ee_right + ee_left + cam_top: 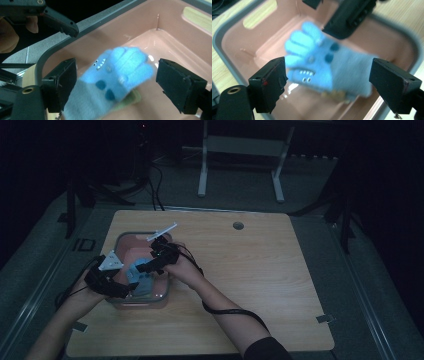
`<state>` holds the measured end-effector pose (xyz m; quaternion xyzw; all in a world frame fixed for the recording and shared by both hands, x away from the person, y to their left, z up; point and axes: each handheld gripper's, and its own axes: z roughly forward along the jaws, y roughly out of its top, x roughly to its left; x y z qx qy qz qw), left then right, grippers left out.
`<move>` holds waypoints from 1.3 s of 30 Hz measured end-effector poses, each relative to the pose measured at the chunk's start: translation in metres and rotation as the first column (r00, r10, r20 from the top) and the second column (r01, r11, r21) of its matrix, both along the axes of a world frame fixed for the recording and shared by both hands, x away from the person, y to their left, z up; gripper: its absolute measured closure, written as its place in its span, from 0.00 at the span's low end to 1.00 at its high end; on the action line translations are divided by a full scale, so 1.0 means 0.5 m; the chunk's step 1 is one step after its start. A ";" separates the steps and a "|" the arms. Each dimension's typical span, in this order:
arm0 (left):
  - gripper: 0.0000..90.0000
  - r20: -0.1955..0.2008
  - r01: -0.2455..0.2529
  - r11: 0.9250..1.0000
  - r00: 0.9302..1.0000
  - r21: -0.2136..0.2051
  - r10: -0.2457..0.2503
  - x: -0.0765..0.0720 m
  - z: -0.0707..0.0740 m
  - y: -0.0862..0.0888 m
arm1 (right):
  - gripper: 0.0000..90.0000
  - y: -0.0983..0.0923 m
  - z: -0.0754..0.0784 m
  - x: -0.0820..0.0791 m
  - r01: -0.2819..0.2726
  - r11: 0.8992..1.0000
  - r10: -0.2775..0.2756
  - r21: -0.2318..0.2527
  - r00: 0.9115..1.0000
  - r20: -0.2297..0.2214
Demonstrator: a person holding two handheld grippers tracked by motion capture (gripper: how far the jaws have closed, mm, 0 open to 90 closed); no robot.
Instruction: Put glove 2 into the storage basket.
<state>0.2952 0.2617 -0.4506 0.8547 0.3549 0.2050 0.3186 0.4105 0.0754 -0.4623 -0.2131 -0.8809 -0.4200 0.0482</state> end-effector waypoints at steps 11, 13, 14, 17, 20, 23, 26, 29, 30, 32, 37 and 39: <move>0.15 0.050 0.012 0.998 0.999 -0.061 -0.009 -0.001 0.010 -0.059 | 0.19 -0.094 0.020 -0.023 0.026 0.999 -0.027 0.023 0.999 0.047; 0.14 0.048 0.020 0.997 0.999 -0.071 -0.017 -0.001 0.011 -0.071 | 0.19 -0.113 0.020 -0.024 0.035 0.999 -0.037 0.028 0.998 0.049; 0.14 0.045 0.027 0.997 0.999 -0.078 -0.023 -0.001 0.010 -0.078 | 0.19 -0.122 0.018 -0.025 0.039 0.999 -0.040 0.030 0.998 0.047; 0.12 0.041 0.048 0.996 0.998 -0.071 -0.045 -0.004 0.006 -0.101 | 0.19 -0.147 0.013 -0.027 0.046 0.999 -0.047 0.030 0.998 0.046; 0.12 0.045 0.063 0.995 0.997 -0.077 -0.060 -0.008 0.003 -0.118 | 0.19 -0.174 0.006 -0.031 0.052 0.998 -0.053 0.027 0.998 0.047; 0.12 0.046 0.077 0.993 0.996 -0.089 -0.073 -0.011 0.002 -0.136 | 0.19 -0.188 0.002 -0.032 0.053 0.998 -0.054 0.025 0.997 0.049; 0.12 0.049 0.088 0.989 0.995 -0.115 -0.083 -0.013 0.003 -0.155 | 0.19 -0.214 -0.005 -0.037 0.060 0.998 -0.061 0.026 0.997 0.044; 0.12 0.048 0.103 0.988 0.994 -0.113 -0.098 -0.015 0.001 -0.171 | 0.19 -0.227 -0.009 -0.039 0.065 0.998 -0.066 0.025 0.997 0.048; 0.12 0.043 0.122 0.986 0.992 -0.111 -0.118 -0.017 -0.003 -0.186 | 0.19 -0.236 -0.012 -0.040 0.065 0.998 -0.066 0.024 0.997 0.047; 0.12 0.044 0.136 0.985 0.990 -0.106 -0.132 -0.019 -0.007 -0.200 | 0.19 -0.259 -0.019 -0.044 0.069 0.997 -0.070 0.018 0.996 0.046; 0.12 0.043 0.174 0.979 0.984 -0.105 -0.170 -0.025 -0.016 -0.230 | 0.19 -0.293 -0.032 -0.049 0.079 0.996 -0.080 0.029 0.996 0.029; 0.12 0.046 0.185 0.977 0.982 -0.107 -0.181 -0.027 -0.018 -0.241 | 0.19 -0.305 -0.037 -0.051 0.081 0.996 -0.082 0.026 0.996 0.033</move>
